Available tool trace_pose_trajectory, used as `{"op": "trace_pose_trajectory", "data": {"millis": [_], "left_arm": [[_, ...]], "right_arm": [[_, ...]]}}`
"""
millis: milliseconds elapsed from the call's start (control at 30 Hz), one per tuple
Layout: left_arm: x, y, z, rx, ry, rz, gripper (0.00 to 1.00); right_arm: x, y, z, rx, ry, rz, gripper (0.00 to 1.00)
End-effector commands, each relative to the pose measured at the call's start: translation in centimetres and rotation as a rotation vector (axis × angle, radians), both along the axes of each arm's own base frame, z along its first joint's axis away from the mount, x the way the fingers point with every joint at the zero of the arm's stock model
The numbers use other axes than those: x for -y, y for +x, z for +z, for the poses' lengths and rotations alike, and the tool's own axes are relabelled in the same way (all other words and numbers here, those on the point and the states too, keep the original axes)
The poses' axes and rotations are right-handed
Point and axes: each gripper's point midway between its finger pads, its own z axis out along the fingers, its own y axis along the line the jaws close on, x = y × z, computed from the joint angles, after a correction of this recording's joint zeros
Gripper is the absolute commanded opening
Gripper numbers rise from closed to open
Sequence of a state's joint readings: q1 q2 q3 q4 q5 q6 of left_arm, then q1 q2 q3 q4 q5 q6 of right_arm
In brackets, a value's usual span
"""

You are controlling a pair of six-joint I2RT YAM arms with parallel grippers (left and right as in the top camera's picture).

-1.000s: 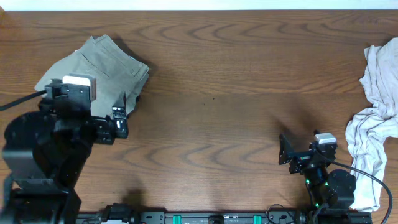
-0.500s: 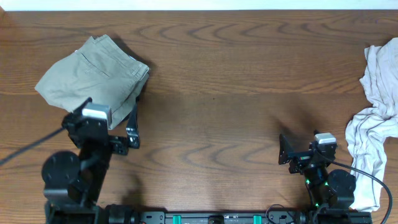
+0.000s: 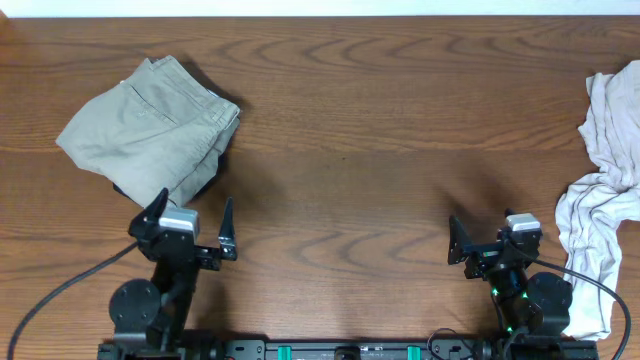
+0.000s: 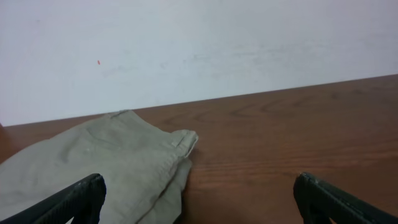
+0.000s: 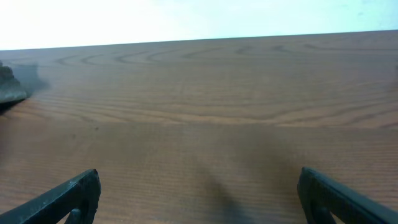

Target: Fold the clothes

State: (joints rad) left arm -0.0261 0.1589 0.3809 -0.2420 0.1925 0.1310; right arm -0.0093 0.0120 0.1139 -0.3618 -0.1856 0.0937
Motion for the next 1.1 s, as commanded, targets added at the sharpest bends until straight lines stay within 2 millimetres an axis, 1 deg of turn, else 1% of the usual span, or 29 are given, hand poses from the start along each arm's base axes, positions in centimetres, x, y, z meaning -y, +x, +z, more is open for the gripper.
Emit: {"op": "trace_pose_trajectory", "data": {"millis": [0, 200, 367, 467, 700, 1000, 1067], "left_arm": [[0.0, -0.4, -0.2, 0.047, 0.0, -0.004, 0.98], [0.0, -0.6, -1.5, 0.08, -0.001, -0.005, 0.98], [0.0, -0.1, -2.7, 0.066, -0.007, -0.004, 0.98], [0.0, 0.1, -3.7, 0.045, -0.006, -0.004, 0.98], [0.1, 0.7, -7.1, -0.02, -0.006, -0.004, 0.98], [0.1, 1.0, -10.4, -0.086, -0.004, -0.003, 0.98], [0.1, 1.1, -10.1, -0.071, -0.006, -0.004, 0.98]], "right_arm": [[0.2, 0.0, -0.1, 0.005, -0.012, -0.006, 0.99], [0.2, 0.0, -0.1, 0.005, -0.012, -0.006, 0.99], [0.2, 0.0, -0.1, 0.005, -0.012, -0.006, 0.99], [0.2, 0.0, -0.1, 0.005, -0.012, -0.006, 0.99], [0.2, 0.0, -0.1, 0.005, -0.012, -0.006, 0.99], [0.2, 0.0, -0.1, 0.005, -0.012, -0.006, 0.99], [0.2, 0.0, -0.1, 0.005, -0.012, -0.006, 0.99]]}}
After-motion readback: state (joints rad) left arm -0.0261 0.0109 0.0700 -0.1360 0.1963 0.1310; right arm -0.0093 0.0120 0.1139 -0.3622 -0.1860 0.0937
